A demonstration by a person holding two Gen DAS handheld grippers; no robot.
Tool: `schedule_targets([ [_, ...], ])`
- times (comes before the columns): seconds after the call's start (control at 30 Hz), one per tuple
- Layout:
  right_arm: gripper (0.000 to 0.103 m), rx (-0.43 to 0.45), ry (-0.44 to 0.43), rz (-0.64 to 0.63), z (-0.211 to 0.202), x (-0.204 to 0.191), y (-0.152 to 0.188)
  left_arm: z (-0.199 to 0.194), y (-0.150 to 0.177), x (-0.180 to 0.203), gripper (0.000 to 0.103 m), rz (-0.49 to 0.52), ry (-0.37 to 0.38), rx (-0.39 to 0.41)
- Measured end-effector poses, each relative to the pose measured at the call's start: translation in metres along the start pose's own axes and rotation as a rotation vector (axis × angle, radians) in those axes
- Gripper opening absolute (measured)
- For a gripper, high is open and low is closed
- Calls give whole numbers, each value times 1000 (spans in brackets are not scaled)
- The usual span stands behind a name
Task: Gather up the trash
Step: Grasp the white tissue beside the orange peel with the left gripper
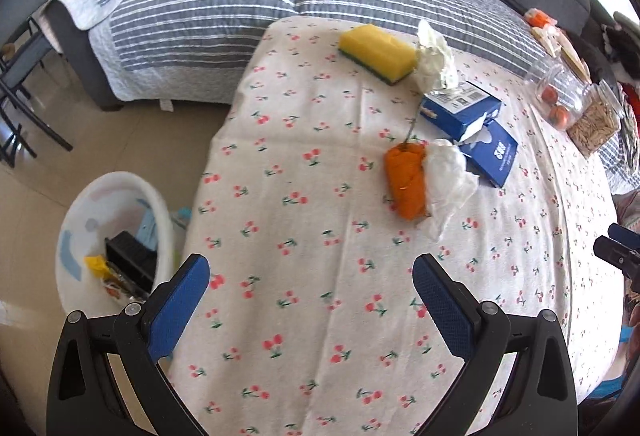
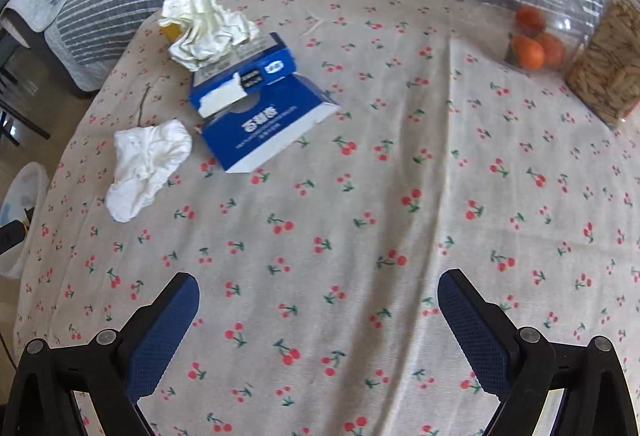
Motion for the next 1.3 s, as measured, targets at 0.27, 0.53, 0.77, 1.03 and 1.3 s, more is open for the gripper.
schedule_targets([
  [0.27, 99, 2, 47, 36, -5, 46, 5, 21, -20, 47, 103, 13, 115, 15],
  [0.53, 99, -27, 69, 55, 1, 70, 15, 45, -38, 75, 78, 22, 157, 66],
  [0.77, 99, -44, 75, 69, 6, 80, 17, 34, -44, 84, 54, 39, 194, 151],
  [1.03, 99, -54, 61, 74, 9, 76, 18, 49, -40, 98, 47, 147, 215, 90],
  [1.3, 99, -65, 62, 79, 12, 77, 20, 71, -39, 101, 33, 203, 132, 50],
])
Point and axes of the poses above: each gripper's, at about its wrist camera, not at the fingertips, and z roughly the way its jaws point, x to its right, y to its underside, the point moved 3 cm from there along z, roughly the way its jaws point, and after that the axes turned 1 degree about y, right-handed, at the moved point
